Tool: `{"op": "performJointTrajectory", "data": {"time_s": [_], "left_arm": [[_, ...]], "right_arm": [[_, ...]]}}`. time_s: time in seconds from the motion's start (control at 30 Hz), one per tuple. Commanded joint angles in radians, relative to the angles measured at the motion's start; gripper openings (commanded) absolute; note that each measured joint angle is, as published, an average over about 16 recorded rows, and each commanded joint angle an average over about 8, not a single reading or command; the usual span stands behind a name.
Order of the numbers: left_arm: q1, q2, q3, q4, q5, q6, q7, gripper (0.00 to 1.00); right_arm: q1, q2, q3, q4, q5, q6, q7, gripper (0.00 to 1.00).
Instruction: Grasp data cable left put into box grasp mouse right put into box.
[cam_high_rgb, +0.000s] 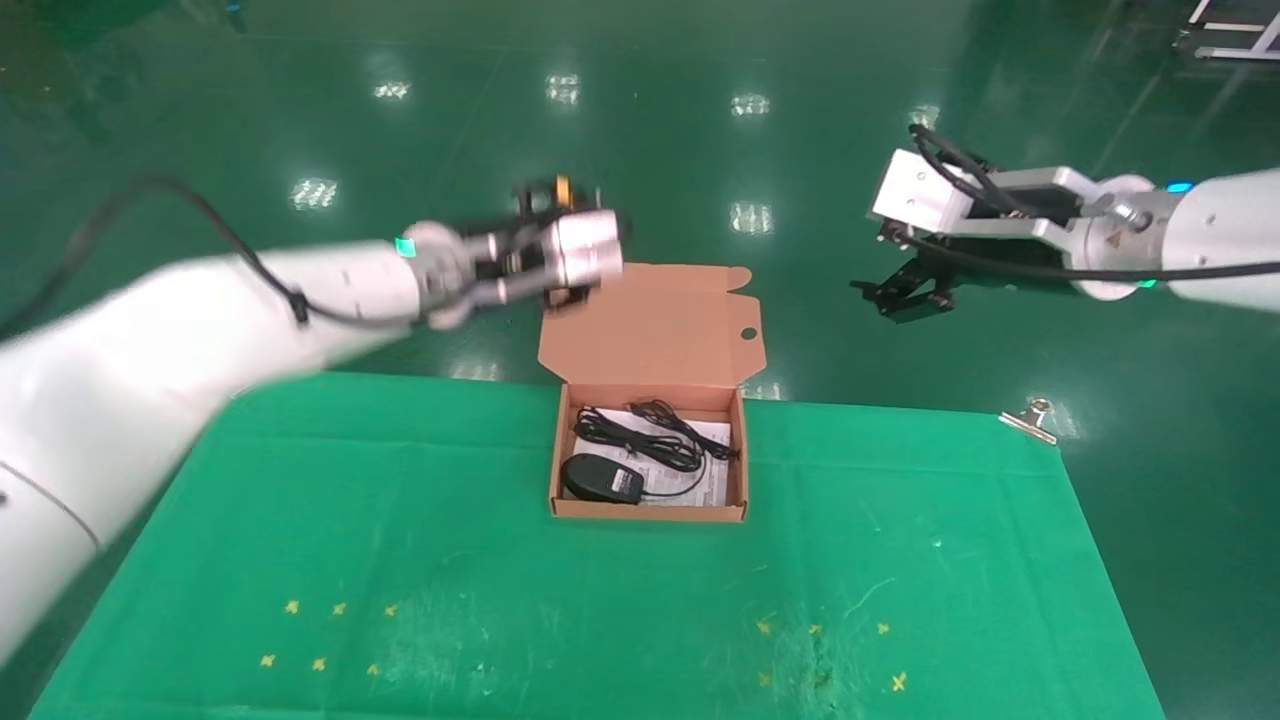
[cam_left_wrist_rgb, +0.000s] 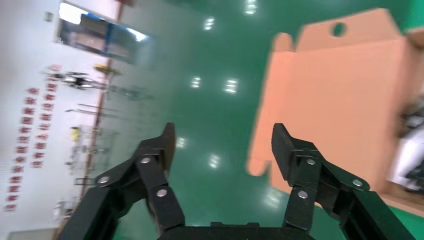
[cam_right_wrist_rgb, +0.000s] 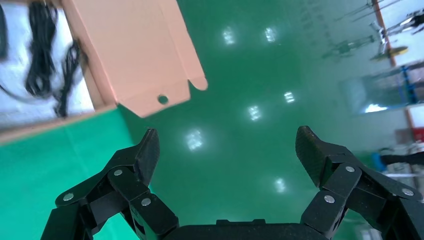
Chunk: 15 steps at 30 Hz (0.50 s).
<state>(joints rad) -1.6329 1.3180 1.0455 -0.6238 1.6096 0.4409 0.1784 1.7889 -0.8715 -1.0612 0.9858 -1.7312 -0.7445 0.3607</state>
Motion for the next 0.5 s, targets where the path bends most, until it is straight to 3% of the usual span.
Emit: {"op": "performJointTrajectory", "data": {"time_s": [0.03,0.2,0.5], "left_arm": [[-0.03,-0.002,-0.007,0.003,0.004,-0.021,-0.013,1.0],[-0.026,-0.031,-0.045,-0.023,-0.035,0.008,-0.036,1.0],[0.063,-0.135,-0.156,-0.12,-0.164,0.168,-0.086,1.0]], "right_arm": [[0.022,-0.005,-0.007,-0.004,-0.019,-0.007,-0.001,1.0],[0.013,0.001,0.012,0.009,-0.004,-0.038,-0.008,1.0],[-0.095,0.039,0.126,0.052,0.146,-0.144,-0.033,1.0]]}}
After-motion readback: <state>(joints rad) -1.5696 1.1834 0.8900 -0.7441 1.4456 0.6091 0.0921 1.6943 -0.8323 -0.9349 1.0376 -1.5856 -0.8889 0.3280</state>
